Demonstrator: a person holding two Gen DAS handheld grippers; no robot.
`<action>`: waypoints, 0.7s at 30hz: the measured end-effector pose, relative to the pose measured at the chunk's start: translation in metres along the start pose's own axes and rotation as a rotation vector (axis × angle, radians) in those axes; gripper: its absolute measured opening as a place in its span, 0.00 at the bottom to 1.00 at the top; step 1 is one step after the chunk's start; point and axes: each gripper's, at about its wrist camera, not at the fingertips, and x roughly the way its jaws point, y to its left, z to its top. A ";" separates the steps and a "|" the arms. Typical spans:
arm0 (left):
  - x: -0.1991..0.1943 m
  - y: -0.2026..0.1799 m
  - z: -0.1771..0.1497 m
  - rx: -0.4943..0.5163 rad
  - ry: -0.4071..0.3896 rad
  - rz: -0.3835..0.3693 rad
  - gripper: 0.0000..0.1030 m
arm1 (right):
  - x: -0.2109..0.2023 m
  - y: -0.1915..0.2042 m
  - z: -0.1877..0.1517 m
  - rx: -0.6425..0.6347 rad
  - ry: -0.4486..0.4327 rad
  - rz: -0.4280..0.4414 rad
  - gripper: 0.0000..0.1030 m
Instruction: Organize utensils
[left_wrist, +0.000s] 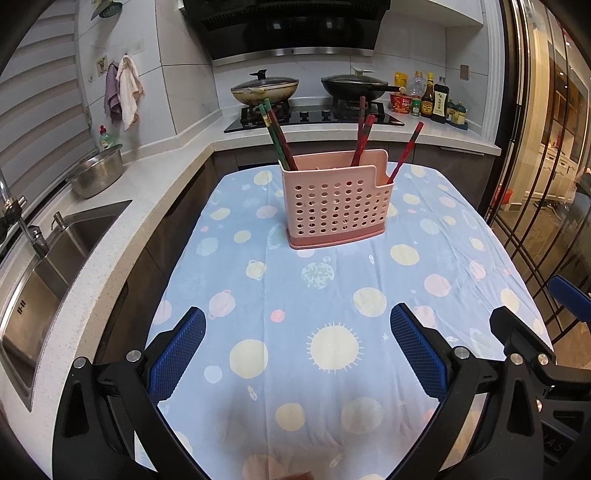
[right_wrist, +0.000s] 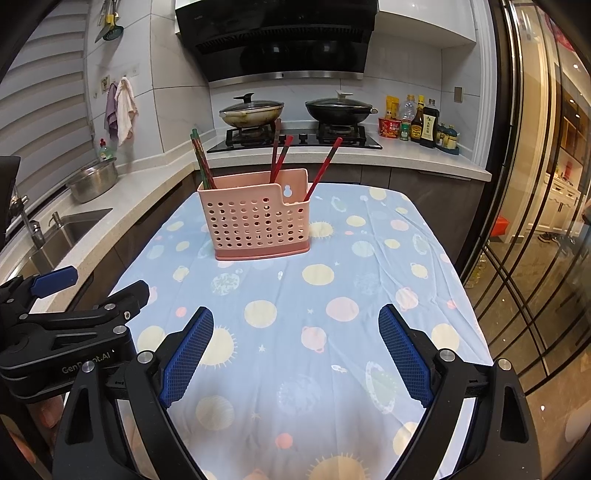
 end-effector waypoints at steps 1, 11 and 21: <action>0.001 0.000 0.000 0.001 -0.001 0.004 0.93 | 0.000 0.000 0.000 0.000 0.000 -0.001 0.84; 0.002 -0.001 -0.001 0.003 -0.001 0.007 0.93 | 0.000 0.000 -0.002 0.002 0.005 -0.001 0.85; 0.002 0.000 -0.001 0.004 -0.002 0.009 0.93 | 0.001 0.000 -0.003 0.002 0.007 -0.002 0.84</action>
